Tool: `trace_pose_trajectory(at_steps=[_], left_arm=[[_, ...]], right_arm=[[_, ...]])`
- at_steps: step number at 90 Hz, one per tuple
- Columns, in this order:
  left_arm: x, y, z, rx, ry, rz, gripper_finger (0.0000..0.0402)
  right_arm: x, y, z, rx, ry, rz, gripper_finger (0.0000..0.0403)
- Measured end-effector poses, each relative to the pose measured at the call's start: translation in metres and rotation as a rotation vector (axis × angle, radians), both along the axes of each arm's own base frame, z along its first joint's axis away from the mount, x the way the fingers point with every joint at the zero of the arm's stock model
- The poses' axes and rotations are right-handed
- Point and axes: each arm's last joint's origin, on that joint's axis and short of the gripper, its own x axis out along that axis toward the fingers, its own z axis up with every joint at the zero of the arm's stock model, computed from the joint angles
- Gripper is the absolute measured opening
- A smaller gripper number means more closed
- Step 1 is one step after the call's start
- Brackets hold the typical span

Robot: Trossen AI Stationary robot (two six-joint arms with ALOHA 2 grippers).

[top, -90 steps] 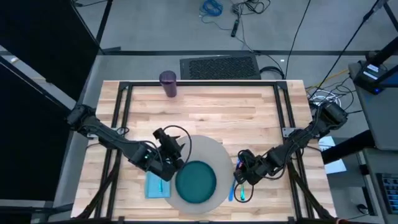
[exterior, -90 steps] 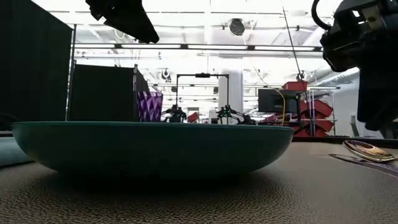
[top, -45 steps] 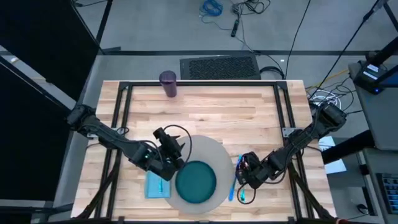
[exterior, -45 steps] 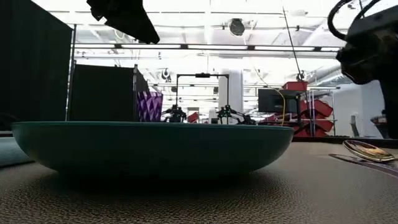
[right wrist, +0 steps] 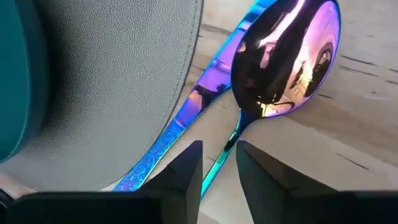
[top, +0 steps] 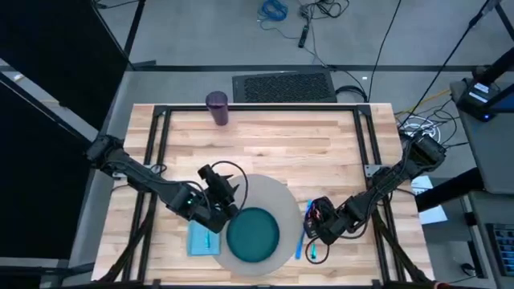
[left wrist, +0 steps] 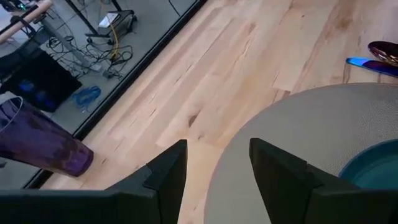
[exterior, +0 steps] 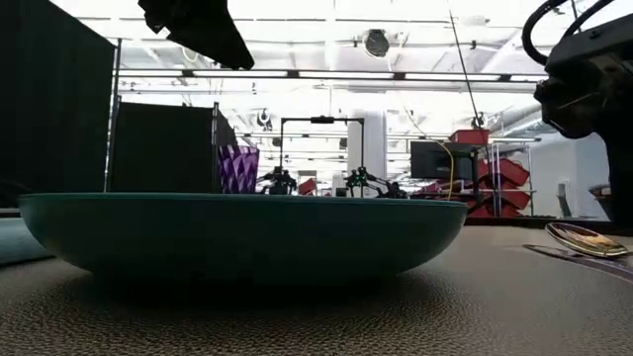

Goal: Set table place
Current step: Adjust the blue spoon

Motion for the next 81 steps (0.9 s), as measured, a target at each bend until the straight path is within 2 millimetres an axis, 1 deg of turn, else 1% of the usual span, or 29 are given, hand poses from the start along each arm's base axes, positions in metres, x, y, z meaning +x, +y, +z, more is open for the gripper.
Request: trace_pose_trajectory(at_steps=[13, 27, 35, 49, 52, 63, 81], left_arm=[[0.000, 0.000, 0.000, 0.000, 0.000, 0.000, 0.0162], [0.000, 0.000, 0.000, -0.001, 0.000, 0.000, 0.0162], [0.000, 0.000, 0.000, -0.001, -0.001, 0.001, 0.0162], [0.000, 0.000, 0.000, -0.002, 0.000, 0.000, 0.0162], [0.000, 0.000, 0.000, -0.001, 0.000, 0.000, 0.0162], [0.000, 0.000, 0.000, -0.001, 0.000, 0.000, 0.0162], [0.000, 0.000, 0.000, -0.010, 0.005, -0.005, 0.0162]], right_arm=[[0.002, 0.005, -0.011, -0.005, 0.017, -0.005, 0.0089], [0.003, 0.007, -0.013, -0.004, 0.012, -0.005, 0.0087], [0.003, 0.006, -0.013, -0.006, 0.023, -0.003, 0.0072], [0.000, 0.005, -0.014, -0.013, 0.056, -0.002, 0.0017], [0.000, 0.005, -0.014, -0.015, 0.061, -0.001, 0.0010], [-0.003, 0.002, -0.015, -0.033, 0.102, -0.007, 0.0010], [-0.017, -0.008, -0.017, -0.112, 0.249, -0.058, 0.0004]])
